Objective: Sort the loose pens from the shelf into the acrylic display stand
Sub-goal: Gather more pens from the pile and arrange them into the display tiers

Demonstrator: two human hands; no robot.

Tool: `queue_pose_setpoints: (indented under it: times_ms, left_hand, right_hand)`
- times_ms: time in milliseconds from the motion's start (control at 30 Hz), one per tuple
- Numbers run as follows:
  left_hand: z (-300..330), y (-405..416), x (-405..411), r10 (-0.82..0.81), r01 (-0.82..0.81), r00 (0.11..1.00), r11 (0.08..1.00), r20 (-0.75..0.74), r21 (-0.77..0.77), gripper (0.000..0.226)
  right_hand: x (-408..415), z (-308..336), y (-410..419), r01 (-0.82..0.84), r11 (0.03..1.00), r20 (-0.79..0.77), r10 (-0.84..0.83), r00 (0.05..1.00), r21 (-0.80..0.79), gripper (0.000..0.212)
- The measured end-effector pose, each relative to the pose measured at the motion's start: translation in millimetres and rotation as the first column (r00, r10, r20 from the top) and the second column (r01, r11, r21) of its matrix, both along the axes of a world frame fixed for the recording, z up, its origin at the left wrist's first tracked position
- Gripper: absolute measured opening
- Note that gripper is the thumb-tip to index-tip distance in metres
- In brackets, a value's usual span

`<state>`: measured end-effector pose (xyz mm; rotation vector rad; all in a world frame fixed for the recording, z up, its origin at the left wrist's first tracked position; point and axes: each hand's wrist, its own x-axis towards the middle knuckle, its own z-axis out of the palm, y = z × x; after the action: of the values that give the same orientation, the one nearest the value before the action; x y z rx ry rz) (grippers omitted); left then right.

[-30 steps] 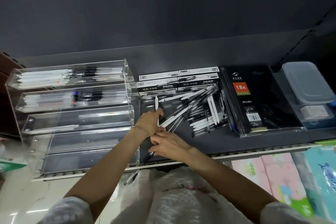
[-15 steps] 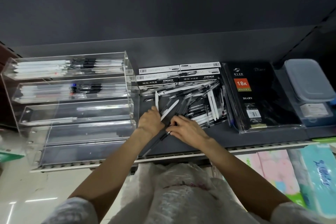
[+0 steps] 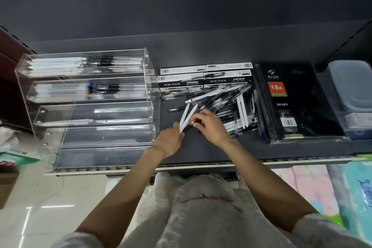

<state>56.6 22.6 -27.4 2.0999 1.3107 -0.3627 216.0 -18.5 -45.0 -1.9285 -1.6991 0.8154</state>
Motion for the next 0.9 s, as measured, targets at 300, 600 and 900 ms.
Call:
queue_pose_setpoints:
  times_ms: [300, 600, 900]
  left_hand:
    - [38.6, -6.2, 1.7, 0.771, -0.123, 0.434, 0.564, 0.466, -0.817, 0.018]
    - [54.1, -21.3, 25.4, 0.768, -0.023, 0.416, 0.544, 0.487, -0.839, 0.021]
    - [71.7, -18.1, 30.7, 0.718, 0.073, 0.526, 0.495, 0.456, -0.866, 0.027]
  right_hand:
    - [-2.5, 56.8, 7.6, 0.404, 0.877, -0.831, -0.416, 0.369, -0.259, 0.033]
    - [-0.8, 82.2, 6.7, 0.313, 0.907, -0.790, -0.406, 0.459, -0.284, 0.030]
    - [11.2, 104.1, -5.5, -0.019, 0.989, -0.833, -0.116, 0.540, -0.150, 0.018]
